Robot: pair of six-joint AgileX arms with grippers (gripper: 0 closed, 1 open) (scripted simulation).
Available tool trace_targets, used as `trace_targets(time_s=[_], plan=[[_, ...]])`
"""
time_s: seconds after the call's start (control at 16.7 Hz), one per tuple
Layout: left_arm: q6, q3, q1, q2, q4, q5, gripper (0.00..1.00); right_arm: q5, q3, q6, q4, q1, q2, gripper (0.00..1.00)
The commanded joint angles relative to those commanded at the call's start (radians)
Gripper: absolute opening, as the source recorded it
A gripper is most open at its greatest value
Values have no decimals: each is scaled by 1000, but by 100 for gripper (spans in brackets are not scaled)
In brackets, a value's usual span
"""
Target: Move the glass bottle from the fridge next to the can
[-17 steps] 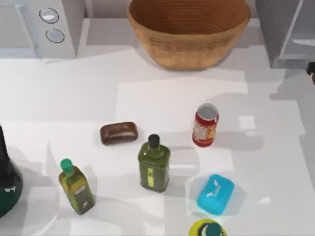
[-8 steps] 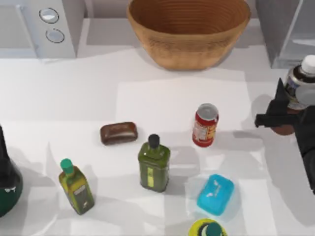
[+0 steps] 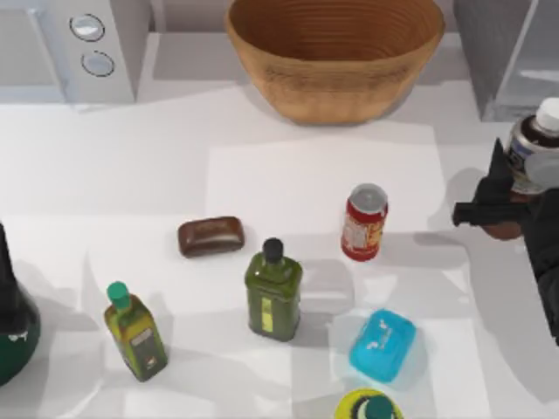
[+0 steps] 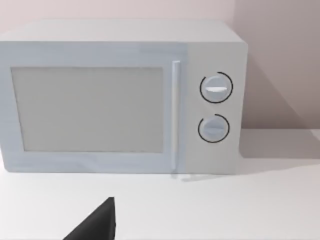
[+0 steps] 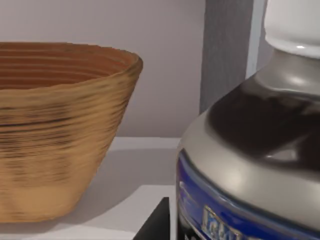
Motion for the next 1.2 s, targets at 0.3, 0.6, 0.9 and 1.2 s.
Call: trace_targets(time_s=[0.3,0.6,0.9,1.2], plan=[[0,0,0,0,0,0,100,0,0,0,0,0,0,30],[0,0,0,0,0,0,100,0,0,0,0,0,0,68],[0,0,0,0,0,0,100,0,0,0,0,0,0,100],[0,0,0,0,0,0,100,0,0,0,0,0,0,100]])
